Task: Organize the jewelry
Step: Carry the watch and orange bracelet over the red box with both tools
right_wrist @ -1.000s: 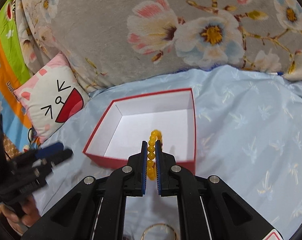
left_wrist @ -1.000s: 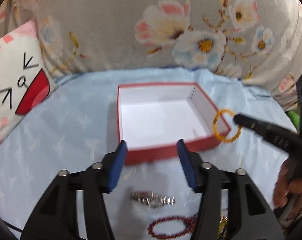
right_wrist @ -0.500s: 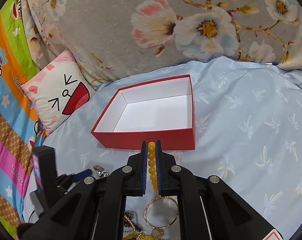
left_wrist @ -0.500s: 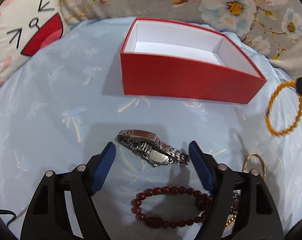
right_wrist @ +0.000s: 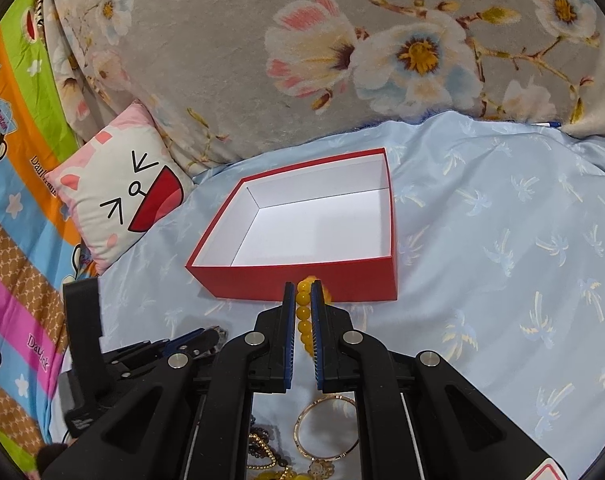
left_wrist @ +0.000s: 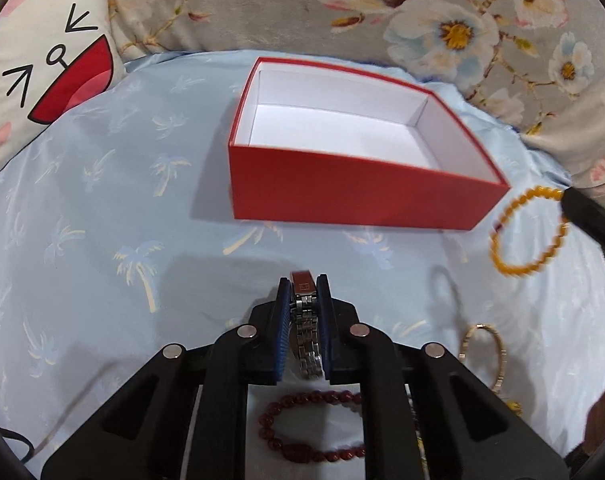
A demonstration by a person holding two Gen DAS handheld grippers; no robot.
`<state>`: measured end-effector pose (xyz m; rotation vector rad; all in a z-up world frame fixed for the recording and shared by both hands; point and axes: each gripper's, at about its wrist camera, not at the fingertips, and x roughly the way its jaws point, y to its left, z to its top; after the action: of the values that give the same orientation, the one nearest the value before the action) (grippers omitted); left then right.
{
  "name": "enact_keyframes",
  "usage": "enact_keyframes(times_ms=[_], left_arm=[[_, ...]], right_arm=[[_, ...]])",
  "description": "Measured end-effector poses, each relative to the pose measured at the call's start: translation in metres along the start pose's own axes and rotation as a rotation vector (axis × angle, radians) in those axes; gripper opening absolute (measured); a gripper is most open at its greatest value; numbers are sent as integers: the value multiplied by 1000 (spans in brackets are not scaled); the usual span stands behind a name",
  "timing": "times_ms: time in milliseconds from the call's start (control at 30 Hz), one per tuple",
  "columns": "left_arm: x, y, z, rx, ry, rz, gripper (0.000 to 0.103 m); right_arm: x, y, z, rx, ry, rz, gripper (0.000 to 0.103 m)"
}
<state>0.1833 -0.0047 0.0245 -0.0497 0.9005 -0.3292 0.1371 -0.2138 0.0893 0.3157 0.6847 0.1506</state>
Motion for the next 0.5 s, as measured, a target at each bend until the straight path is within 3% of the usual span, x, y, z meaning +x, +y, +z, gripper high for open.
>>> enact_keyframes(times_ms=[267,500], left_arm=[[-57,-11,53,56,-81,-95,11],[-84,-28,136,120,-201,-92,11]], right_arm=[[-2,13,33,-19,-24,34,7],[17,25,81,-33,-47,61,7]])
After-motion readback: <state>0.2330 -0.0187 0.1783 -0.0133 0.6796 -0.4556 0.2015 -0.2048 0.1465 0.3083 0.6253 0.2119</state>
